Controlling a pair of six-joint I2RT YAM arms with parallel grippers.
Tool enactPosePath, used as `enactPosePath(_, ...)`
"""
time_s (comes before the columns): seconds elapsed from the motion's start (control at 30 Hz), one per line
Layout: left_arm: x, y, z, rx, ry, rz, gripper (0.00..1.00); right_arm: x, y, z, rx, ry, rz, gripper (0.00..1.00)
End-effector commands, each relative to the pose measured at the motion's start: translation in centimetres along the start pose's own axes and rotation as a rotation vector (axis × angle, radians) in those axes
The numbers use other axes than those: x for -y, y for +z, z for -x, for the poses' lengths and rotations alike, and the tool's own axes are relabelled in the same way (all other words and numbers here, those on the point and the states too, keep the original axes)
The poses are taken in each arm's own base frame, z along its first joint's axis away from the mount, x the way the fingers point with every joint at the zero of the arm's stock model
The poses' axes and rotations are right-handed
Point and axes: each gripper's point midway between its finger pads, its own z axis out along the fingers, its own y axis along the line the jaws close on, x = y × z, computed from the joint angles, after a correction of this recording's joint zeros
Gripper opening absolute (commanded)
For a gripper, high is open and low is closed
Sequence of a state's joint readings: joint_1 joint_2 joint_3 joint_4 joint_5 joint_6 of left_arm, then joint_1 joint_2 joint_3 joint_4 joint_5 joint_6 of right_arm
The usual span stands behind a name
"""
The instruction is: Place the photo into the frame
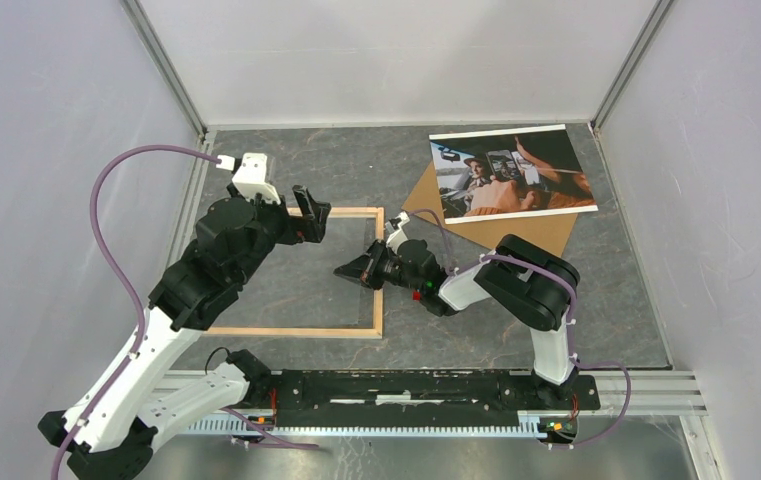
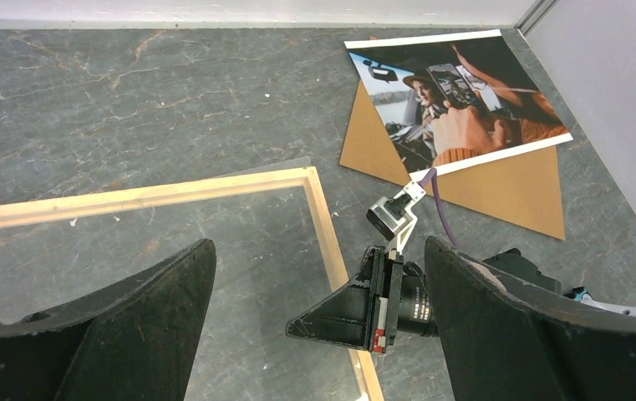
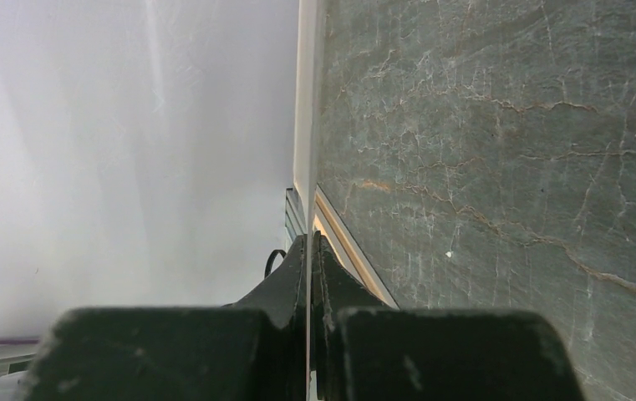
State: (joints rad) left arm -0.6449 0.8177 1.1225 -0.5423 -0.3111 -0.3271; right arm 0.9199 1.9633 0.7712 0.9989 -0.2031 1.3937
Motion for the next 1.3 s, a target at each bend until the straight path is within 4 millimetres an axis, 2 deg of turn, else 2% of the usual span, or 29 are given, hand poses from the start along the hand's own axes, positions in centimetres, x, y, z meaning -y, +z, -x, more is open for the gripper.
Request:
enactPosePath(0.0, 0.4, 0.3, 1.1, 0.042, -0.006, -0.020, 1.00, -2.0, 0.2, 0.4, -0.006, -0.036, 0.068, 0.00)
enactPosePath(0.73, 0.4, 0.5, 0.8, 0.033, -0.008, -0.023, 1.00, -0.4, -1.0, 0.9, 0.003, -0.028, 0.051, 0.00)
enactPosePath(1.27, 0.4, 0.5, 0.7, 0.030, -0.009, -0.026, 1.00, 0.6, -0.8, 1.5, 0.007, -0.035, 0.035, 0.00)
